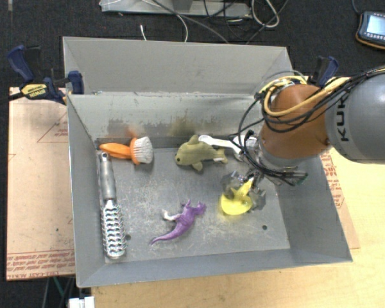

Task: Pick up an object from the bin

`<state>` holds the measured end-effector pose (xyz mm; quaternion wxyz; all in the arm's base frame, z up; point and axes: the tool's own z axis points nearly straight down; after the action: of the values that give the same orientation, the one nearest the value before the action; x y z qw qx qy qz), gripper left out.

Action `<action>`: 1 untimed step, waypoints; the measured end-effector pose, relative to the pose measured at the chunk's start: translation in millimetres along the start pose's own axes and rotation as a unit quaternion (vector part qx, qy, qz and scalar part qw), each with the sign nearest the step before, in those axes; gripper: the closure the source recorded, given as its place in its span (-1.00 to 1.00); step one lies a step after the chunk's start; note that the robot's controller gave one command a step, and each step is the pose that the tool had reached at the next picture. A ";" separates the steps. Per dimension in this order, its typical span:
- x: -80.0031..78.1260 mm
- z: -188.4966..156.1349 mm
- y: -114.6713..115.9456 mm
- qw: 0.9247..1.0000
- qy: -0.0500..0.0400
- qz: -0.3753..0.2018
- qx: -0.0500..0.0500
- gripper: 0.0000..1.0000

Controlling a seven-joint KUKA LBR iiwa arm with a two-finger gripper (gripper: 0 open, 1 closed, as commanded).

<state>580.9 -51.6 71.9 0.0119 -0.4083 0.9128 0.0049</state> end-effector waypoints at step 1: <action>-0.1 0.0 0.0 1.000 0.000 0.000 0.000 1.00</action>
Offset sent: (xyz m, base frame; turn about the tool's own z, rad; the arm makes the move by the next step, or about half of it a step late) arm -0.0151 -0.0019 0.0383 0.0254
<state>580.9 -51.6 71.9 0.0117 -0.4084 0.9127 0.0050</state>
